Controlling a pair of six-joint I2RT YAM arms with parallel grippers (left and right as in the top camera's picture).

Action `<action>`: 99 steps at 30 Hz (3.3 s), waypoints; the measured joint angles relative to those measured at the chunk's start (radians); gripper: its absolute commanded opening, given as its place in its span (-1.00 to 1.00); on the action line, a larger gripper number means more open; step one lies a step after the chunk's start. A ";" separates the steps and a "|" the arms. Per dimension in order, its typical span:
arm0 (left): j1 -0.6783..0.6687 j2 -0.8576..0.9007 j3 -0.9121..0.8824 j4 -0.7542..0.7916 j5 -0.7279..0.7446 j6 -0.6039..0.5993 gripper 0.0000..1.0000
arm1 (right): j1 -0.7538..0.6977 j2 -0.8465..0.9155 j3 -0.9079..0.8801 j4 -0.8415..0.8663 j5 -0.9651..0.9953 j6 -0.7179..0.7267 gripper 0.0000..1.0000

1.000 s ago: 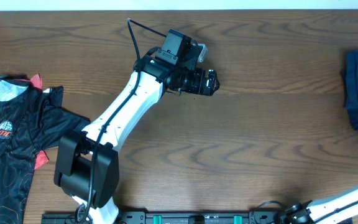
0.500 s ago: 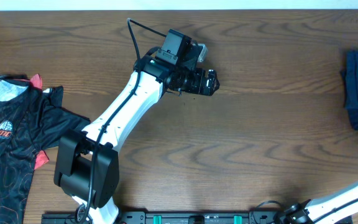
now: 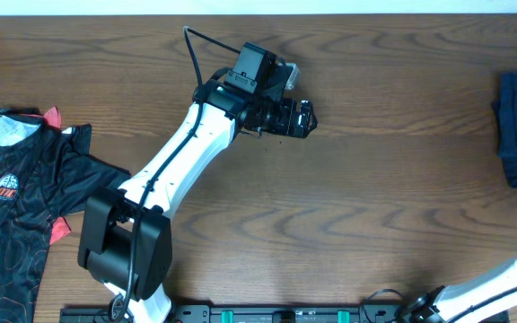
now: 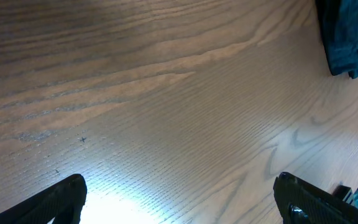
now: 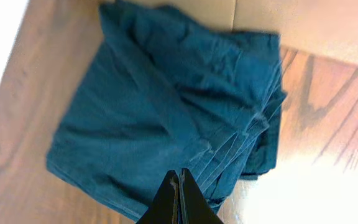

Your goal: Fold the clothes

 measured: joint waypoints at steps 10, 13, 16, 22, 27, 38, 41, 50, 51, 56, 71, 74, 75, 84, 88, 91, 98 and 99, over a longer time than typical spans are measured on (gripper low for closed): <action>0.000 0.000 0.000 -0.007 0.000 0.000 0.96 | 0.006 0.241 -0.007 -0.031 0.029 0.006 -0.97; 0.000 0.000 0.000 -0.008 0.000 0.000 0.96 | 0.006 0.261 -0.010 -0.034 0.045 0.031 -0.98; 0.000 0.000 0.000 -0.010 0.000 0.000 0.96 | 0.002 0.261 -0.010 -0.028 0.062 0.063 -0.98; 0.000 0.000 0.000 -0.013 0.000 0.000 0.95 | -0.031 0.261 -0.010 -0.030 0.064 0.078 -0.98; 0.000 0.000 0.000 -0.011 0.000 0.000 0.96 | -0.044 0.261 -0.010 -0.031 -0.053 0.035 -0.96; 0.035 -0.059 -0.008 -0.009 0.000 0.023 0.96 | 0.034 0.045 -0.011 -0.064 -0.222 0.012 0.01; 0.050 -0.143 -0.009 -0.027 -0.005 0.045 0.96 | 0.069 -0.076 -0.011 -0.095 -0.234 0.003 0.25; 0.072 -0.504 -0.009 -0.204 -0.161 0.104 0.96 | 0.159 -0.333 -0.006 -0.245 -0.251 -0.044 0.98; 0.072 -0.533 -0.009 -0.230 -0.184 0.105 0.96 | 0.170 -0.349 -0.006 -0.264 -0.251 -0.051 0.99; 0.072 -0.653 -0.009 -0.350 -0.267 0.114 0.96 | 0.241 -0.430 -0.007 -0.344 -0.252 -0.081 0.99; 0.072 -0.589 -0.009 -0.389 -0.255 0.121 0.96 | 0.367 -0.233 -0.005 -0.341 -0.132 -0.188 0.98; 0.072 -0.526 -0.009 -0.389 -0.236 0.121 0.96 | 0.367 -0.100 -0.006 -0.264 -0.117 -0.199 0.99; 0.072 -0.504 -0.009 -0.388 -0.232 0.121 0.96 | 0.367 -0.060 -0.006 -0.238 -0.112 -0.203 0.98; 0.072 -0.309 -0.010 -0.332 -0.197 0.121 0.96 | 0.362 0.147 -0.013 -0.034 -0.016 -0.211 0.98; 0.072 -0.240 -0.010 -0.297 -0.149 0.121 0.95 | 0.333 0.149 -0.013 0.038 0.018 -0.204 0.98; 0.072 -0.202 -0.010 -0.286 -0.115 0.121 0.96 | 0.292 0.149 -0.013 0.057 0.032 -0.193 0.98; 0.072 -0.182 -0.010 -0.286 -0.077 0.121 0.95 | 0.155 0.159 -0.013 0.061 0.048 -0.180 -0.07; 0.072 -0.182 -0.010 -0.286 -0.074 0.121 0.96 | 0.137 0.165 -0.013 0.061 0.048 -0.178 -0.20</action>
